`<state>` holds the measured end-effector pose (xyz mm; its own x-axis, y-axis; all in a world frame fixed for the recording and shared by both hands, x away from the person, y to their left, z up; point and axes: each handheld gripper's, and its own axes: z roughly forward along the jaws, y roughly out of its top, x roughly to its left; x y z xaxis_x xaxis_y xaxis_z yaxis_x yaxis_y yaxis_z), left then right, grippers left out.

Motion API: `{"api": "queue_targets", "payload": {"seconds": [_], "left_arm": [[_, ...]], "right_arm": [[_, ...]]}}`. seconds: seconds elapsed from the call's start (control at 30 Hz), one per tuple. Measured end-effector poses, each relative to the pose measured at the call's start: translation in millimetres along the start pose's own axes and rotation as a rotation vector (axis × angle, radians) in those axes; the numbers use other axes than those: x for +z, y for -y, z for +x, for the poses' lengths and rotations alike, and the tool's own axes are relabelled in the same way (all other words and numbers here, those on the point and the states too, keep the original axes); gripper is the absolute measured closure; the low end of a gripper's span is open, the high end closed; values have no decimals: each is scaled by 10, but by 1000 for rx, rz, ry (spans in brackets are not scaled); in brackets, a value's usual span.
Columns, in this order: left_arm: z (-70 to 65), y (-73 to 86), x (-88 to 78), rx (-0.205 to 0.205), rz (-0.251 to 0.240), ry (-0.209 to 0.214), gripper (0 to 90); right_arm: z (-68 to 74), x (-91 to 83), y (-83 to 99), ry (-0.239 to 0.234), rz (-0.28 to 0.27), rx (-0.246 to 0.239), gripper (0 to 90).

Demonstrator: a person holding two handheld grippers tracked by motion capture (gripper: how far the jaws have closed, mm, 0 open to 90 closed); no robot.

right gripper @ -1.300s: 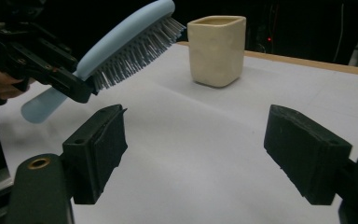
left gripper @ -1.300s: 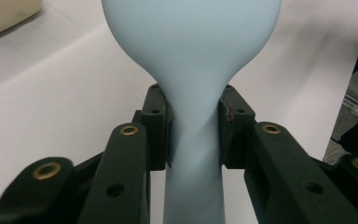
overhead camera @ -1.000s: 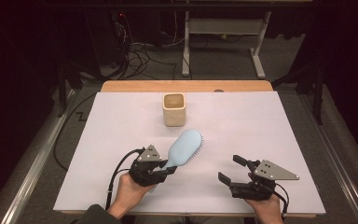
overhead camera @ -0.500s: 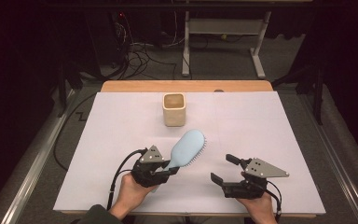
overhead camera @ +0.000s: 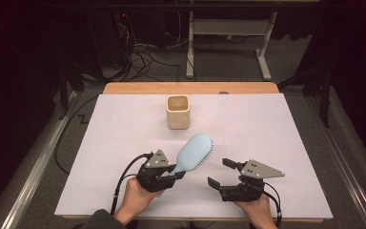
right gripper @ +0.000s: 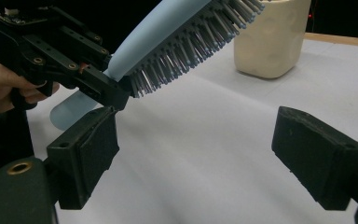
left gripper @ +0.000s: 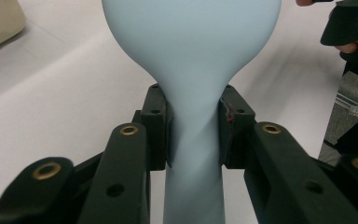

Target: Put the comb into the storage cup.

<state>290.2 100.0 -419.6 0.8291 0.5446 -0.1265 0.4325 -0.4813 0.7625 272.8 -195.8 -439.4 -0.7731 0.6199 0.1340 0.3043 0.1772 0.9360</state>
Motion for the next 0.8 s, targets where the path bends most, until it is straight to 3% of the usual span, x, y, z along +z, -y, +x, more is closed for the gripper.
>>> {"api": "queue_targets", "payload": {"seconds": [0.8], "left_arm": [[-56,-3,48,30,4,-14,690]], "right_arm": [[76,281,-55,-46,42,39,161]]}}
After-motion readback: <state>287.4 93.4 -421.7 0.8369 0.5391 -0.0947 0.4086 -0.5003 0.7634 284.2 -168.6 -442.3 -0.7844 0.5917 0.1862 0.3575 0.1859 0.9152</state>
